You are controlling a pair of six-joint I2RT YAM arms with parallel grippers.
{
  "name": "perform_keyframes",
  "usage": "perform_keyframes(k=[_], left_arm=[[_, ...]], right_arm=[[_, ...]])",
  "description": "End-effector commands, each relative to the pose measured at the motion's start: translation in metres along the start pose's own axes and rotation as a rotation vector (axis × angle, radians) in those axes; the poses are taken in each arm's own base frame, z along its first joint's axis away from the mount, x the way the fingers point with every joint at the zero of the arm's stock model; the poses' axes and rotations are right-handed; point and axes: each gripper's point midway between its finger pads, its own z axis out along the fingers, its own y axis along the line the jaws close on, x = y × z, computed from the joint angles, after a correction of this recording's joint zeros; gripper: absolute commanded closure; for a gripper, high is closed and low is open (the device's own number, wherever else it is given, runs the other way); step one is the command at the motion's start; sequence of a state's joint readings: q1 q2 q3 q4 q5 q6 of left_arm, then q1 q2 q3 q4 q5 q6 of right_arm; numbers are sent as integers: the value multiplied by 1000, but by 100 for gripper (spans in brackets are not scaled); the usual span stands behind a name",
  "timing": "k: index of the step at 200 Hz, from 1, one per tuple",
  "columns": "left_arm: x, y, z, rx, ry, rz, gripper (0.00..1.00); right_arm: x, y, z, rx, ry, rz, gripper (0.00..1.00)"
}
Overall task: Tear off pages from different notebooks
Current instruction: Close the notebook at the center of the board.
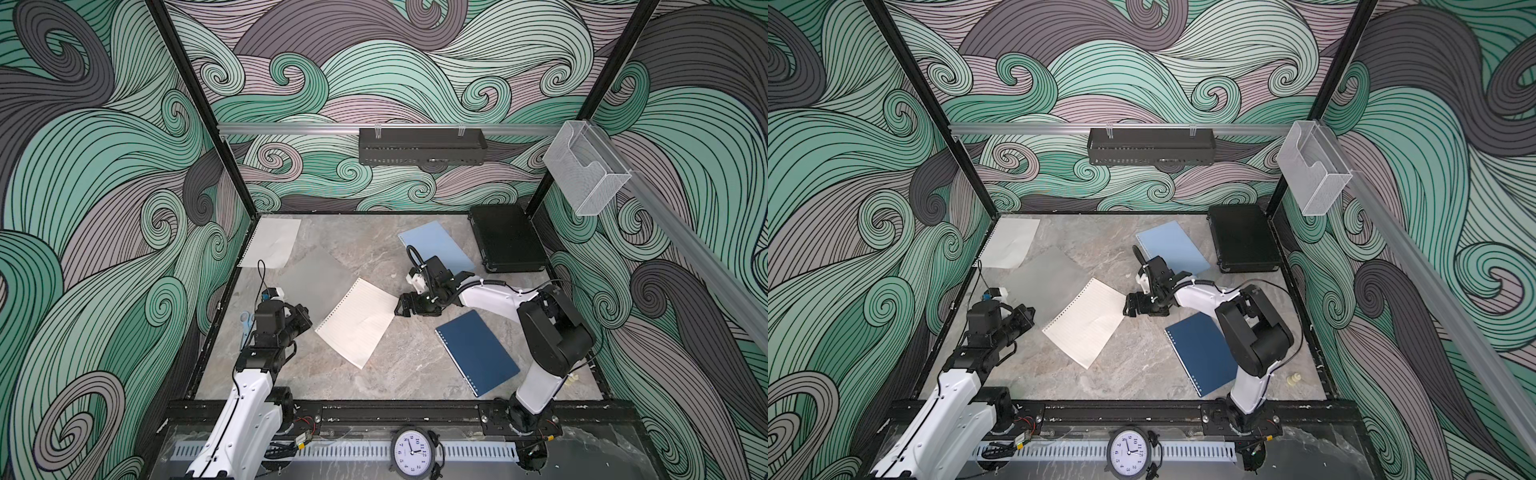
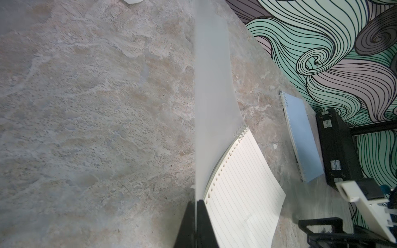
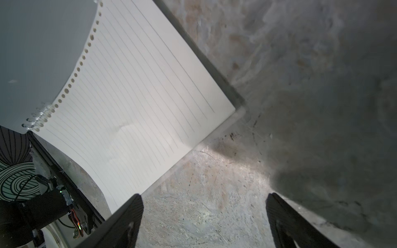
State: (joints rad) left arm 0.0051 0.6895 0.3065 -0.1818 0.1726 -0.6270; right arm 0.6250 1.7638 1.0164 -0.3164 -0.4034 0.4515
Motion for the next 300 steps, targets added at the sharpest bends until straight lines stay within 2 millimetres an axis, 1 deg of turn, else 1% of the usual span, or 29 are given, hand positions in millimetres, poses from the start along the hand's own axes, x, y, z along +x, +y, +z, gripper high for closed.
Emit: perform_keyframes(k=[1,31,47,65,78,117,134,174,196,219,265,300], left_arm=[[0,-9,0,37,13,26,100],[1,-13,-2,60,16,34,100],[2,-14,-5,68,10,40,100],[3,-16,-7,88,-13,48,100],[3,-20,-9,122,-28,63,100],[4,-26,-10,156,-30,77,94],[5,-31,-10,175,-26,86,91],[5,-32,-11,177,-28,90,81],[5,-37,-14,197,-35,101,75],[4,-42,-18,220,-48,111,71],[3,-53,-26,273,-75,137,68],[7,-60,-28,308,-67,154,68]], right_arm=[[-9,22,5,-80,-60,19,9],[-9,35,17,-115,-54,32,9],[-13,39,22,-141,-56,42,9],[-17,42,26,-160,-55,52,9],[-20,44,28,-166,-52,53,9],[-23,47,34,-180,-34,42,9],[-25,47,35,-182,-31,39,9],[-33,48,32,-196,-37,33,9],[-37,49,31,-202,-38,27,9],[-42,47,30,-203,-44,31,9],[-52,47,29,-224,-63,45,9],[-54,50,33,-242,-56,50,9]])
